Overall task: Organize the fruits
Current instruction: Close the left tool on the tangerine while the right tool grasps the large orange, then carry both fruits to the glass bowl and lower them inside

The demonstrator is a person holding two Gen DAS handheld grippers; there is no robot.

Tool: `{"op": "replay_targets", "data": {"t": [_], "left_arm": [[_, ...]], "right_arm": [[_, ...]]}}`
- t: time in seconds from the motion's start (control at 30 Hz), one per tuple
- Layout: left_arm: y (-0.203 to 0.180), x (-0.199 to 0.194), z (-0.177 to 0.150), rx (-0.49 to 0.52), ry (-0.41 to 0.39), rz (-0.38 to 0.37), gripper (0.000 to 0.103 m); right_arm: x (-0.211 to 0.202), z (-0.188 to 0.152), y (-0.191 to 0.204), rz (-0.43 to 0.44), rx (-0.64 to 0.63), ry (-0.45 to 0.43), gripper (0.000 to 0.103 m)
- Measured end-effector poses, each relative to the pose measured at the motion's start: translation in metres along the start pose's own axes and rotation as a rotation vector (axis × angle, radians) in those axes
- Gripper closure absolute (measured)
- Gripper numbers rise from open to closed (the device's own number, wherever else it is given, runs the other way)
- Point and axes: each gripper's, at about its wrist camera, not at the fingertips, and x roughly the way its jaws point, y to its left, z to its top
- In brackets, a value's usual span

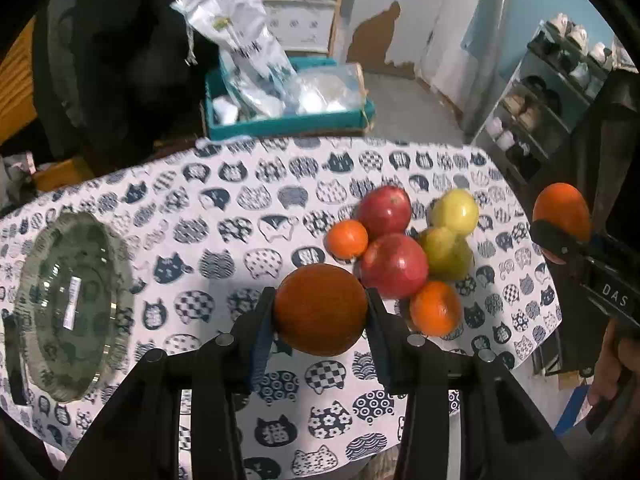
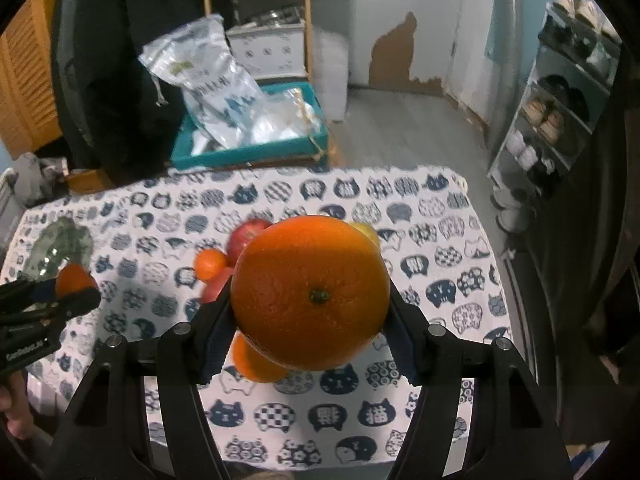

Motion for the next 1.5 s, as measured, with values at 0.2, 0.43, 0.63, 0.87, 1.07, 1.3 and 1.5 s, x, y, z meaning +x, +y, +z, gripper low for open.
{"op": "replay_targets", "data": {"t": [0.2, 0.43, 0.63, 0.87, 1.07, 1.3, 1.5], "left_arm": [[0.013, -0.032, 0.003, -0.009, -0.072, 0.023, 0.060], [0.033, -0.070, 0.007, -0.024, -0.150, 0.047, 0.060], [0.051, -0.097, 0.012, -0.042, -0.205, 0.064, 0.060], [0.071, -0.123, 0.012, -0.058, -0.261, 0.098, 0.060], [0.094, -0.141, 0.008, -0.085, -0.299, 0.133, 0.060], [0.130, -0.152, 0.003, -0.126, -0.314, 0.177, 0.060], [0.166, -0.152, -0.005, -0.176, -0.301, 0.211, 0.060]], "right_arm": [[-0.024, 0.010, 0.021, 0.034, -0.022, -0.061, 0.037], [-0.047, 0.022, 0.047, 0.080, -0.051, -0.120, 0.037], [-0.058, 0.034, 0.074, 0.120, -0.083, -0.151, 0.037], [-0.069, 0.046, 0.111, 0.168, -0.127, -0.182, 0.037], [-0.071, 0.054, 0.148, 0.212, -0.170, -0.192, 0.037], [-0.065, 0.062, 0.194, 0.272, -0.206, -0.174, 0.037], [-0.055, 0.069, 0.235, 0.315, -0.241, -0.149, 0.037]]}}
